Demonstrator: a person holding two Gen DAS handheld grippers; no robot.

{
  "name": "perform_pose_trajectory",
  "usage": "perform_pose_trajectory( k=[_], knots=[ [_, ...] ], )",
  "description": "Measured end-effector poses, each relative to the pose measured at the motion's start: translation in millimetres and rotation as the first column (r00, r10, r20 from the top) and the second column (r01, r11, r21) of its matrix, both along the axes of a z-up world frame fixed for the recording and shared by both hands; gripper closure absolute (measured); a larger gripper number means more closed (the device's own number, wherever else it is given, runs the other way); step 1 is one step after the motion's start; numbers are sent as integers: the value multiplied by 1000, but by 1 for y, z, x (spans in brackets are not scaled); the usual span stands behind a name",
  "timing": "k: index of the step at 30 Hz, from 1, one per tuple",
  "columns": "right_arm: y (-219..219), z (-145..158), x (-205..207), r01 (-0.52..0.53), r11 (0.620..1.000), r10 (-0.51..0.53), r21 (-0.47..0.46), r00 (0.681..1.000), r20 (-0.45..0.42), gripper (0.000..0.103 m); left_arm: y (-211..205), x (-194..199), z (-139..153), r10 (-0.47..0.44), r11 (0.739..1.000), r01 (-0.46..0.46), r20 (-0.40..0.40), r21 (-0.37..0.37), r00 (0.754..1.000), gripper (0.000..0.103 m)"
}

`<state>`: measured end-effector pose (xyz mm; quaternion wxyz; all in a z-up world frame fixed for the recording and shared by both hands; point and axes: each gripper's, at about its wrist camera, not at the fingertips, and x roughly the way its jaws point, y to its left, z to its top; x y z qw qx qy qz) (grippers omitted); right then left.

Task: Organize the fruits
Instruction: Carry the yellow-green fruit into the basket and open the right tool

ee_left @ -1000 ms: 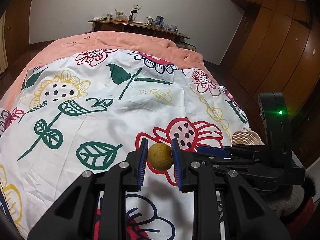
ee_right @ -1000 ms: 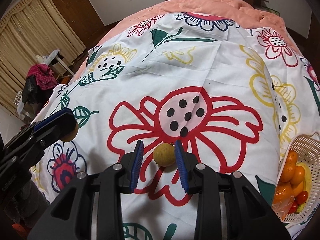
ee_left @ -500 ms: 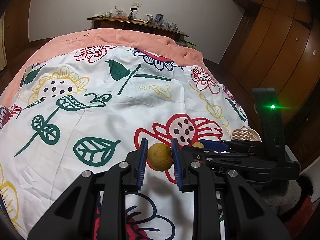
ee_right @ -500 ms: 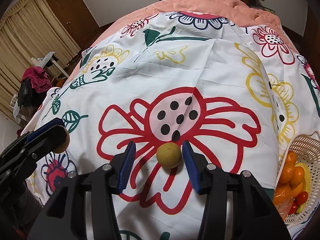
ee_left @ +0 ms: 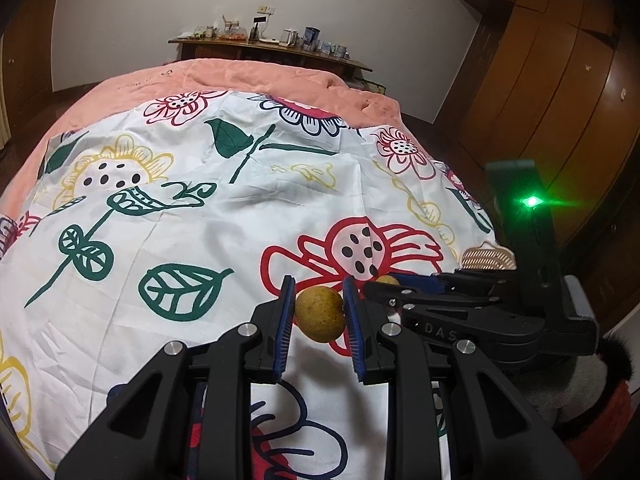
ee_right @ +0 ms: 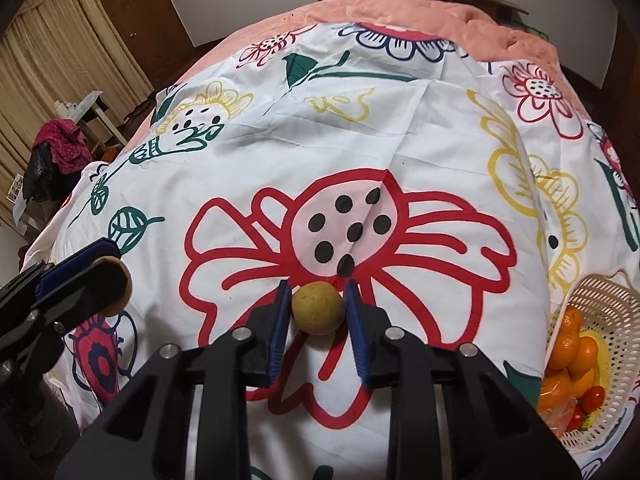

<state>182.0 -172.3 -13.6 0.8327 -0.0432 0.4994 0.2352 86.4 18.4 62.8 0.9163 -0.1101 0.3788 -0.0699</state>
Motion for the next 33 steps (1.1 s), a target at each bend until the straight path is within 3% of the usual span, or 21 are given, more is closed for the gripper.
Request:
perform_pose_trajectory(
  k=[11,20,26,33],
  knots=[
    [-33,30,-26,34,998,-39,56,995,88,76,-14,-6,-3,-37,999,37,5,29,999,78],
    [-99,47,-29,159,978,-173,133,980,99,76,-19,-6,-2,-47,998,47,2,42,999,78],
    [-159,45,-28,290,944,-305,155,949,82,76,-21,-6,-2,-48,998,47,0,48,999,78],
    [-230,24,-24,461,874,-472,156,880,42,76,-19,4,-5,-34,999,35,-24,39,999,78]
  ],
)
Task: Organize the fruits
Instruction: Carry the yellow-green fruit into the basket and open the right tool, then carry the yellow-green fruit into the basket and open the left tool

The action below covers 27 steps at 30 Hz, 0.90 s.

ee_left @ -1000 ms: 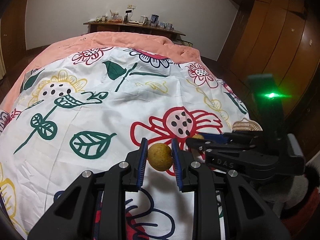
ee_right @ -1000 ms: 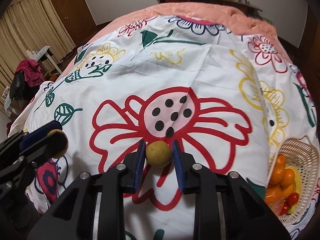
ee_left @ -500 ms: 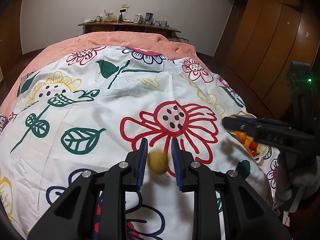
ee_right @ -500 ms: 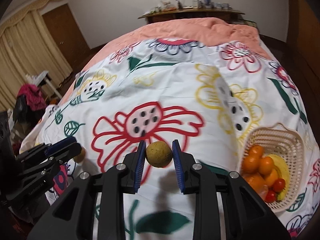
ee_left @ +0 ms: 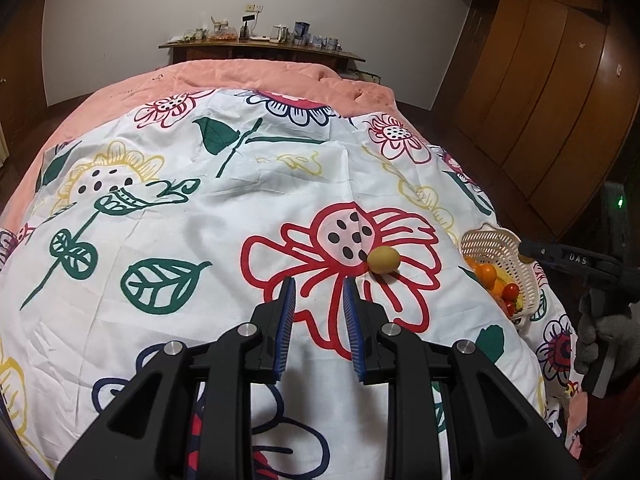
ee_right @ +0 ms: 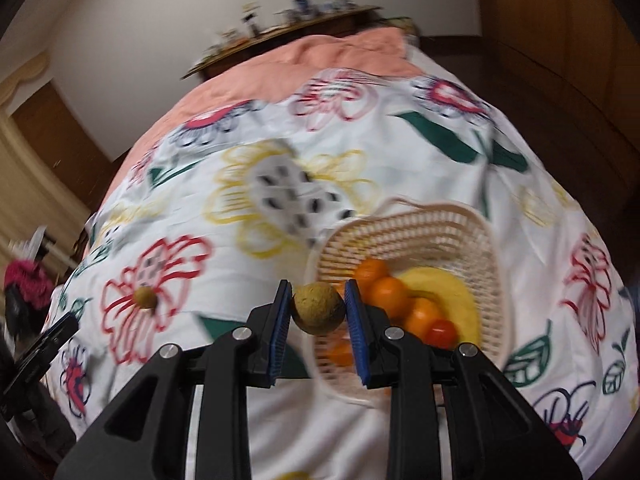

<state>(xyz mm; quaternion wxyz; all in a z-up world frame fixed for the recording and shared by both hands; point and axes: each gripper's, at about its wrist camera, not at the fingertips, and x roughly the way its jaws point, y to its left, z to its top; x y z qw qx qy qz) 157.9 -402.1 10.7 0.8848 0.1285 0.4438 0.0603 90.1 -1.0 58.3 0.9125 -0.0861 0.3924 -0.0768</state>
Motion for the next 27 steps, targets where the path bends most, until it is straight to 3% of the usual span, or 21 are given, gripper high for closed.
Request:
perform_pose_trajectory(
  k=[11,27],
  knots=[
    [-50,-16,0,117,992,-116,49,993,-12,73,-21,15,-3,-30,999,30,-27,33,999,78],
    [-60,-25,-10,116,986,-116,118,993,-14,71,-45,54,-16,-66,997,69,-80,43,995,78]
  ],
)
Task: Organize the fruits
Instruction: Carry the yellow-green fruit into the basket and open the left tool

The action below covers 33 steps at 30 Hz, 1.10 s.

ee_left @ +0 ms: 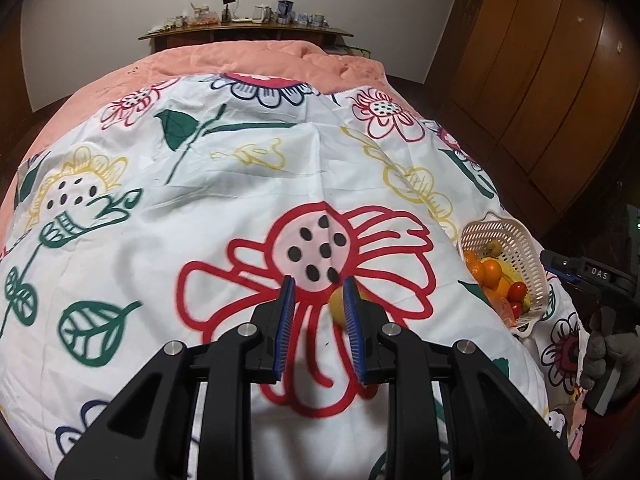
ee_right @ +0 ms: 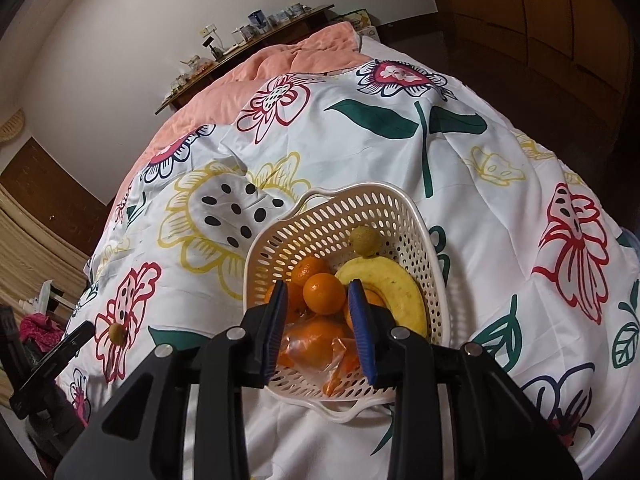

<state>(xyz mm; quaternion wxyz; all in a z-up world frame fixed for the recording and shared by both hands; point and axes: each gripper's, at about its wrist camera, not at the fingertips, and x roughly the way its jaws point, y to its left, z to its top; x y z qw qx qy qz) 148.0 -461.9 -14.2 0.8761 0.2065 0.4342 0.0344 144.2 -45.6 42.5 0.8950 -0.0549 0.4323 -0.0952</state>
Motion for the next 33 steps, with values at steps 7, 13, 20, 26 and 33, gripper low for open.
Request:
perform_pose_trajectory(
  k=[7,13,20,26,33],
  knots=[
    [-6,-2,-4,4,1000,-5,25,1000,7,63,-8,7,-15,-16,1000,16,-39,9,999,78],
    [-6,-4,-7,3,999,-3,38,1000,9,60,-10,9,-15,-18,1000,19,-45,3,999,62],
    [-5,-4,-8,-4,999,3,41,1000,13,60,-16,12,-18,-33,999,34,-42,5,999,59],
    [-5,-5,-8,-6,999,6,43,1000,13,60,-27,12,-20,-63,998,64,-41,19,997,59],
    [-5,-4,-9,-6,999,5,46,1000,18,60,-38,14,-28,-85,995,89,-72,50,994,61]
  ],
)
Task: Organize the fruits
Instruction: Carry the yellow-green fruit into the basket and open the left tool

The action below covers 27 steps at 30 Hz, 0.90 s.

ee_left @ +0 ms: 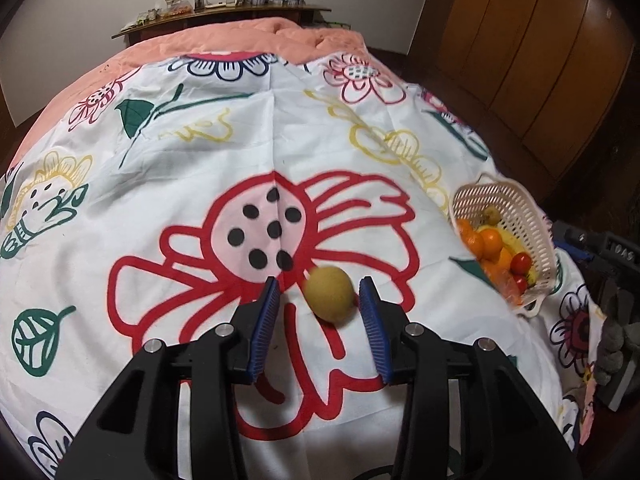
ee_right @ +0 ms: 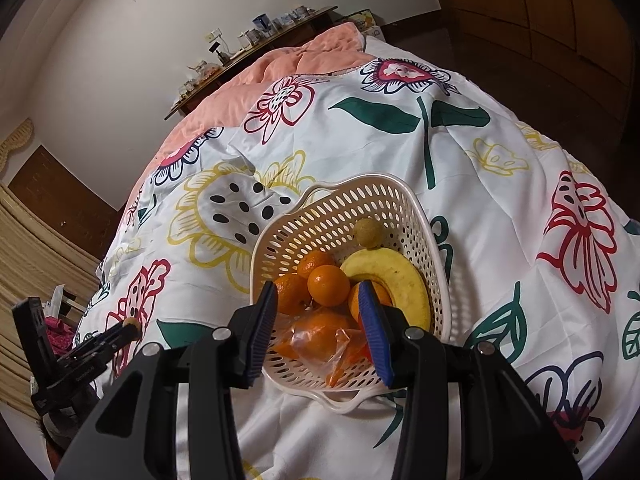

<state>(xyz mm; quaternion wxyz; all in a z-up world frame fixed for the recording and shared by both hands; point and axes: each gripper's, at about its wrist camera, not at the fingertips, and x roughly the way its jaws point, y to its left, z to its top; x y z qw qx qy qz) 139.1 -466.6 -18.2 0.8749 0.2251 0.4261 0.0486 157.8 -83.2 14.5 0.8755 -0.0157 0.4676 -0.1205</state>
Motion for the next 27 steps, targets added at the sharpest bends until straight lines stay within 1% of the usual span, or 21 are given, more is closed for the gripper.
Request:
perform_pose_trajectory(
  k=[3,5,7,14,19,27],
  knots=[
    [-2,-1,-1,2,1000,-2,4,1000,1,60,-1,1,-2,1,1000,-1,-6,6,1000,67],
    [-3,-2,-1,3,1000,-3,6,1000,-1,60,0,1,-2,4,1000,-4,-6,5,1000,74],
    [-4,-3,-1,4,1000,-4,8,1000,-4,60,0,1,-2,5,1000,-5,-5,9,1000,76],
    [-6,-1,-3,9,1000,-9,10,1000,7,60,-2,-2,1,-8,1000,8,11,19,1000,76],
    [-12,3,-7,24,1000,-24,13,999,22,60,-9,-8,11,-20,1000,19,29,7,999,76],
    [-21,3,-11,36,999,-36,24,999,30,60,-52,-18,34,-118,993,117,74,12,990,76]
  ],
)
